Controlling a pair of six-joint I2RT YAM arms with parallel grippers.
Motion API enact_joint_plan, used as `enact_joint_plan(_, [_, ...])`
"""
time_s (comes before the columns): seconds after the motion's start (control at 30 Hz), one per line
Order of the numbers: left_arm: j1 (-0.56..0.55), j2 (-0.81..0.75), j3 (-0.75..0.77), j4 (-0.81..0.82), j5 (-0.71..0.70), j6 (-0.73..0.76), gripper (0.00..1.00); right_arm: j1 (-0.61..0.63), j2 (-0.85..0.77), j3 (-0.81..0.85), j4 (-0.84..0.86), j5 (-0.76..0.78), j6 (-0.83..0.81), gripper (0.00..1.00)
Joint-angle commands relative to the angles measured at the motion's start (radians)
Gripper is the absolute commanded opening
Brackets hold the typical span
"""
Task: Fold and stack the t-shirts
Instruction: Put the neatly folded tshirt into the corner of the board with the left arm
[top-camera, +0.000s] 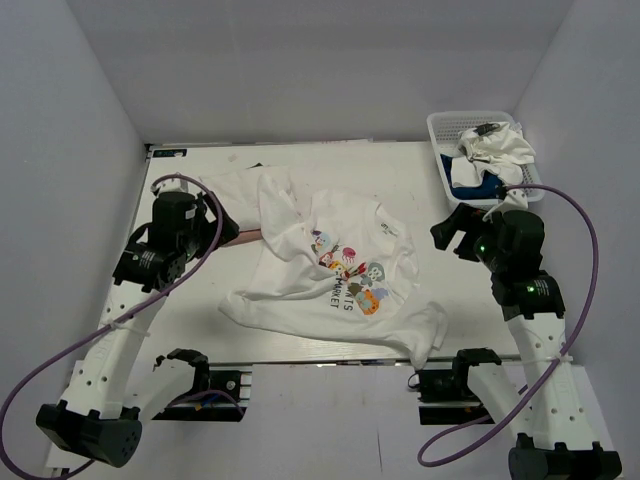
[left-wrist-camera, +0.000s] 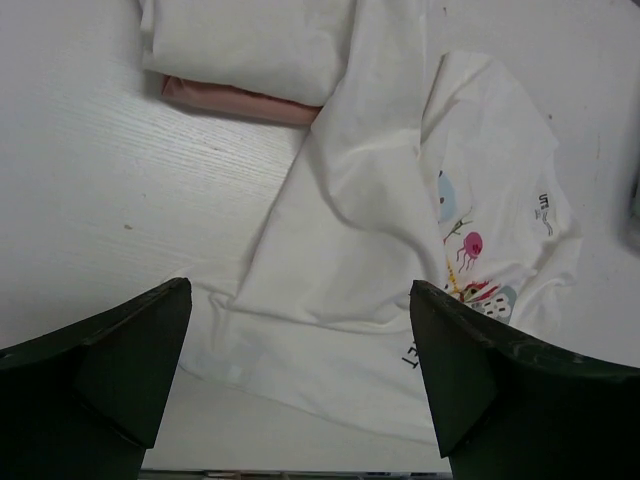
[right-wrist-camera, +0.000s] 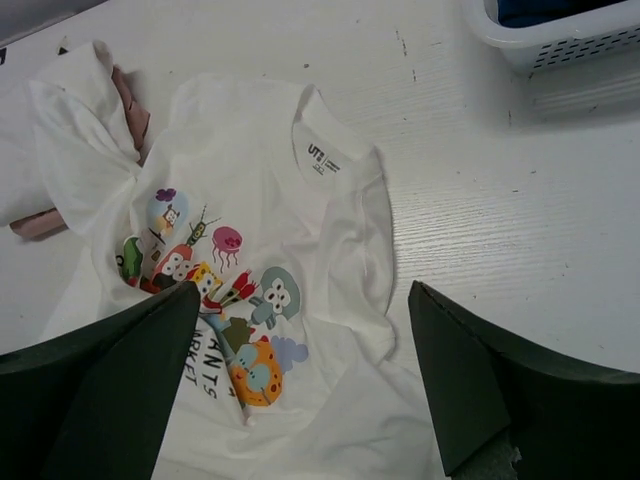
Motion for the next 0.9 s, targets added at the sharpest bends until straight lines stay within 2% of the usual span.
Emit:
enact_joint_plan(0.0, [0.002,-0.025,-0.006,-0.024,0.023,-0.011,1.0,0.003,-0.016,-0.004,-0.002,-0.025,0.002,0.9])
enact_joint_plan(0.1, [0.002,-0.025,-0.006,-0.042,0.032,-0.02,1.0,0.001,-0.019,-0.002,-0.004,-0.023,0.01,0.9])
enact_joint_plan(0.33, [0.002,0.012,-0.032,-0.021,0.032,-0.077,1.0,0.004,0.022,-0.022,0.017,-0.161,-0.042,0.9])
enact_joint_plan(0.47, [0.002,0.163,0.02,0.02,0.021,-0.089,1.0,0.004,0.053,-0.004,-0.002,-0.171,-0.075,0.9])
enact_joint_plan(0.57, [0.002,0.332,0.112,0.059,0.03,-0.077,1.0,0.004,0.062,-0.004,-0.006,-0.161,-0.081,0.9])
enact_joint_plan(0.77, [0.002,0.648,0.277,0.087,-0.097,-0.077,1.0,0.004,0.095,-0.005,0.008,-0.108,-0.084,0.9])
enact_joint_plan(0.87, [0.026,0.751,0.382,0.051,-0.108,-0.095,1.0,0.001,0.128,0.009,0.004,-0.098,-0.082,0.9])
